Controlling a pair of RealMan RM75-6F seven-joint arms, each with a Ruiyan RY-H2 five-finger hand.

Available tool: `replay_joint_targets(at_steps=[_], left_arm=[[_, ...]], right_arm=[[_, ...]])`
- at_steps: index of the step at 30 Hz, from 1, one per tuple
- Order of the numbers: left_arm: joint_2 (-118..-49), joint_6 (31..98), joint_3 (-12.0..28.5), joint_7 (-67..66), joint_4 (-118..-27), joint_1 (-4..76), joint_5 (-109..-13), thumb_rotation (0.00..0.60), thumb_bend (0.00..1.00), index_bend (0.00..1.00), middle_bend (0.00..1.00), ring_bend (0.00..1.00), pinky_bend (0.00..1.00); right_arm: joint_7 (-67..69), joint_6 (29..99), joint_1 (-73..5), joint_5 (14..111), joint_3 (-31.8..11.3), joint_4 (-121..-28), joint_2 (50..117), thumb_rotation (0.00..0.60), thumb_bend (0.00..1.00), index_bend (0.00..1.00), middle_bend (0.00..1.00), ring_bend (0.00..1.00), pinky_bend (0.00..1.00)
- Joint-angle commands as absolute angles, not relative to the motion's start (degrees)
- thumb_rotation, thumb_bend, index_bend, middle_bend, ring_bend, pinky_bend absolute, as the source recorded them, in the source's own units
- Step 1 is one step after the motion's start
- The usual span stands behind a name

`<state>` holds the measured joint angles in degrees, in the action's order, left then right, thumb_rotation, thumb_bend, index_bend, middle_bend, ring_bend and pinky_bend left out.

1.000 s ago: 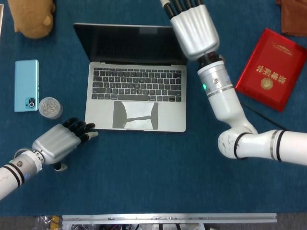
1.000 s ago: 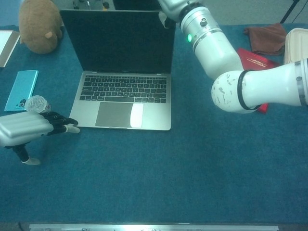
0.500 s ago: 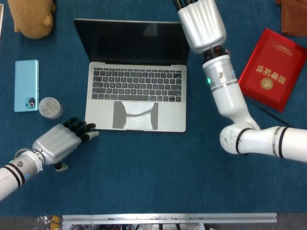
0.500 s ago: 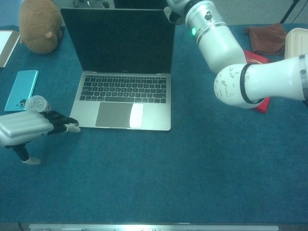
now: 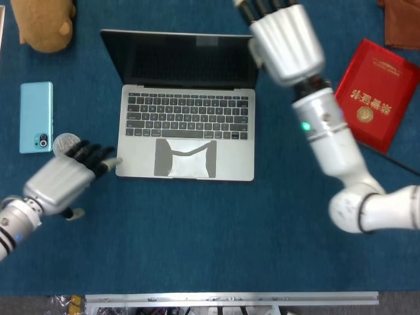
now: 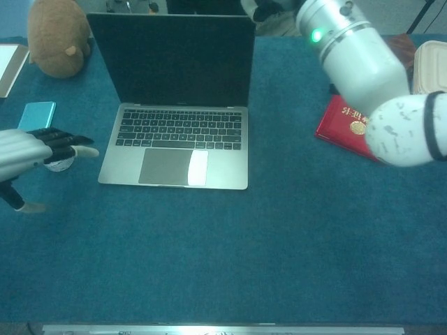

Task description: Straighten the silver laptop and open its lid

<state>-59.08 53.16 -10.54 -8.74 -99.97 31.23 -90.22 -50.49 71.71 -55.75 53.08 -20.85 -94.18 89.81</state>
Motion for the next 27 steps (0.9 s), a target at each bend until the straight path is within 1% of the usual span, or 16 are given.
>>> replay_joint_targets(at_steps=[1, 8, 15, 22, 27], left_arm=[[-57.37, 56.80, -9.17, -7.38, -100.31, 29.26, -88.89, 0.600, 0.17, 0.00, 0.00, 0.00, 0.00], [-58.29, 65.94, -5.19, -5.24, -98.96, 25.13, -86.27, 0.600, 0.17, 0.00, 0.00, 0.00, 0.00], [-59.34, 73.15, -2.24, -9.12, -98.48, 21.31, -83.37, 0.600, 0.17, 0.00, 0.00, 0.00, 0.00], [-60.92, 81.53, -0.71, -11.98, -97.04, 16.48, -82.88, 0.600, 0.17, 0.00, 0.00, 0.00, 0.00], [-60.80, 84.47, -1.11, -11.96, -96.67, 13.66, -83.28, 0.600, 0.17, 0.00, 0.00, 0.00, 0.00]], right_arm=[[-48.12, 74.88, -51.28, 55.12, -18.78, -99.31, 84.48, 0.600, 0.38, 0.00, 0.01, 0.00, 0.03], [-41.90, 80.51, -42.72, 61.23, -14.08, -105.60, 76.55, 0.600, 0.38, 0.00, 0.01, 0.00, 0.03], [-36.40, 86.84, -33.43, 67.63, -8.41, -109.71, 70.23, 0.600, 0.38, 0.00, 0.01, 0.00, 0.03], [-31.74, 92.73, -24.73, 72.29, -3.40, -109.92, 67.50, 0.600, 0.38, 0.00, 0.01, 0.00, 0.03], [-28.12, 96.58, -19.36, 74.59, -1.49, -108.25, 66.75, 0.600, 0.38, 0.00, 0.01, 0.00, 0.03]])
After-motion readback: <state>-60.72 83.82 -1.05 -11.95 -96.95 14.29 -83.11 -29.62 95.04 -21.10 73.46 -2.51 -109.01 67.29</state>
